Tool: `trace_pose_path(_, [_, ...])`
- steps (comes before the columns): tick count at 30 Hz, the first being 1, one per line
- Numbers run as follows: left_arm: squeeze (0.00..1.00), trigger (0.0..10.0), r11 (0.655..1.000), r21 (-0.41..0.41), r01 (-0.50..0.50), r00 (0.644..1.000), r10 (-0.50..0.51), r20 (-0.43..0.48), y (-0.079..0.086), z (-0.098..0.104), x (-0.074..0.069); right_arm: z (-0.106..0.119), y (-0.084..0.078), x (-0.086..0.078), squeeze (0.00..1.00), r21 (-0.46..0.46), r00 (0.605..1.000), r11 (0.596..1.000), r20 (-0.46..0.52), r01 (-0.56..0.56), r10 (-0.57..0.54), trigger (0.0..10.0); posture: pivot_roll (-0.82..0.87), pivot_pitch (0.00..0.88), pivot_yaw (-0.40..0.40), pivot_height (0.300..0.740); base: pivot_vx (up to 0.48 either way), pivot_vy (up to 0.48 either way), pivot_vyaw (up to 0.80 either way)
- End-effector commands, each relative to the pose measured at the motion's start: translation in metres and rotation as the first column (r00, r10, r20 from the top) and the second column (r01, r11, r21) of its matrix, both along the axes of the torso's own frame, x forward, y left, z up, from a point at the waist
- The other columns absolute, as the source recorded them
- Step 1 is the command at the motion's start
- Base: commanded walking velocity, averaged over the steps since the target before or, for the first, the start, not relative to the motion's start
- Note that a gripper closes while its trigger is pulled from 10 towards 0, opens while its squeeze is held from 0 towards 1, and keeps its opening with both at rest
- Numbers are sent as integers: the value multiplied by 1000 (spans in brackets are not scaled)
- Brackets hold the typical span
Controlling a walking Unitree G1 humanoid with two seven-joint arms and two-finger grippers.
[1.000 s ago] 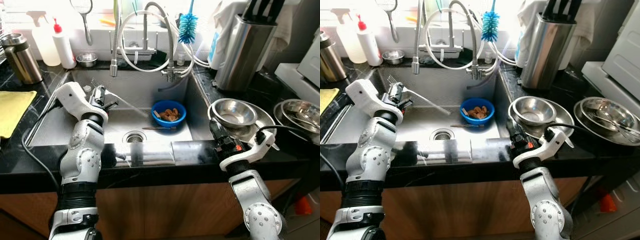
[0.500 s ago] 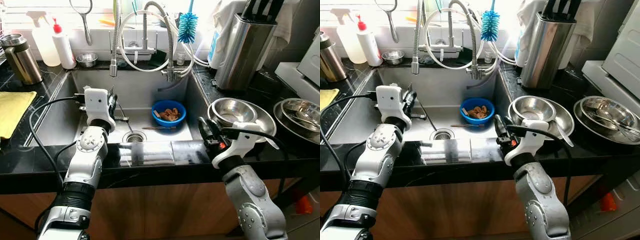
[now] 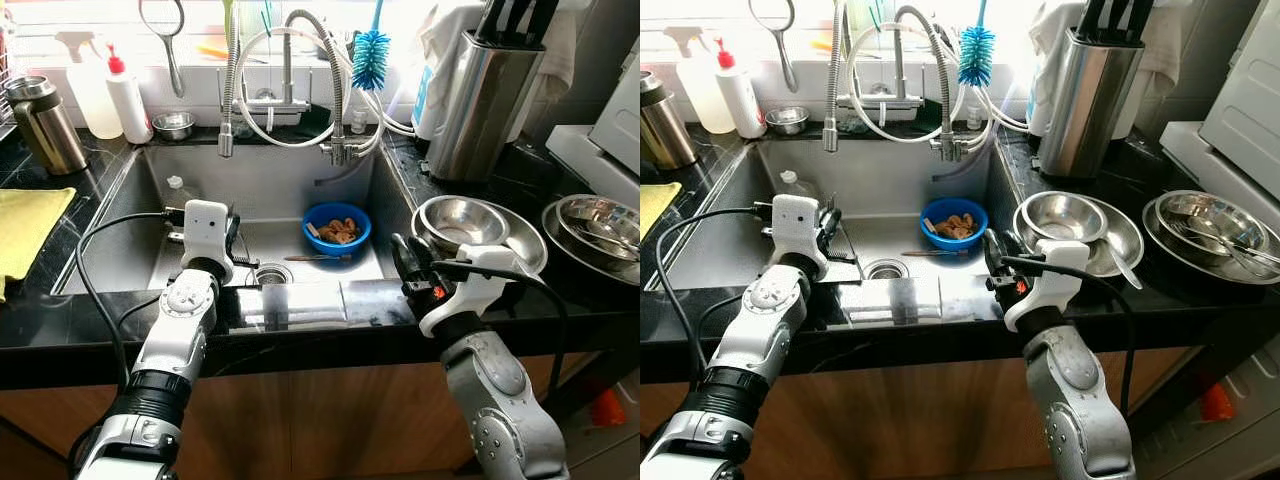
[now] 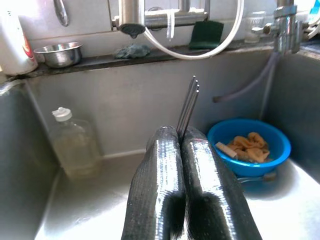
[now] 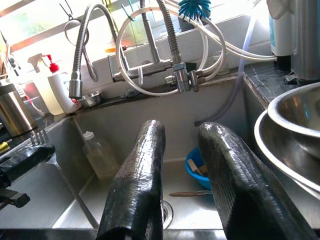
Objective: Kitchen organization
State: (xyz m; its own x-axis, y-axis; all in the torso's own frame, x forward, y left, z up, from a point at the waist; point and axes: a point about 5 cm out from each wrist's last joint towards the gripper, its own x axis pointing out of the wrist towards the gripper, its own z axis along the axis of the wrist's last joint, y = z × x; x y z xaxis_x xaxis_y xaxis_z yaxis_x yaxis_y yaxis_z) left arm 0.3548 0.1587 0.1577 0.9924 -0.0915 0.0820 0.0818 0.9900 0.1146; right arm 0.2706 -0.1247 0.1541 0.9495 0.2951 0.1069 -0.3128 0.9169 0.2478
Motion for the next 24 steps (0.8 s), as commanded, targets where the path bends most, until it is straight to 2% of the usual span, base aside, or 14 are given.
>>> trace_pose_path(1, [0,10000,1000,15,3,1000,-4,16,0,5,3,-2,1,0,0,-6,1000,1000,-3,0,0,10000,-40,7,-17,740,0,0,0])
trace_pose_path(2, [773,10000,1000,9,0,1000,0,9,0,3,3,-3,0,0,0,-6,1000,1000,-6,2,-2,10000,-40,7,-17,740,0,0,0])
trace_pose_path(3, [773,10000,1000,9,0,1000,0,9,0,3,3,-3,0,0,0,-6,1000,1000,-6,2,-2,10000,-40,7,-17,740,0,0,0])
trace_pose_path(4, [1000,10000,1000,10,-2,1000,2,0,0,1,2,-4,-1,0,0,-6,1000,1000,-10,5,-5,10000,-39,16,-18,740,0,0,0])
trace_pose_path(19, [1000,10000,1000,0,-9,1000,9,0,1,1,3,-6,0,1,0,-2,1000,1000,-17,4,-4,10000,-35,22,-19,740,0,0,0])
trace_pose_path(20, [906,10000,1000,-3,-9,1000,9,3,1,1,3,-6,0,1,0,-1,1000,1000,-17,4,-4,10000,-35,22,-19,740,0,0,0])
trace_pose_path(21, [0,10000,1000,-8,-9,1000,9,9,1,2,3,-6,0,1,0,-2,1000,1000,-16,6,-6,10000,-35,22,-19,740,0,0,0])
trace_pose_path(24, [0,10000,999,-39,0,998,3,56,-1,10,1,-5,-1,2,0,-2,1000,1000,-12,11,-11,10000,-37,22,-19,740,0,0,0])
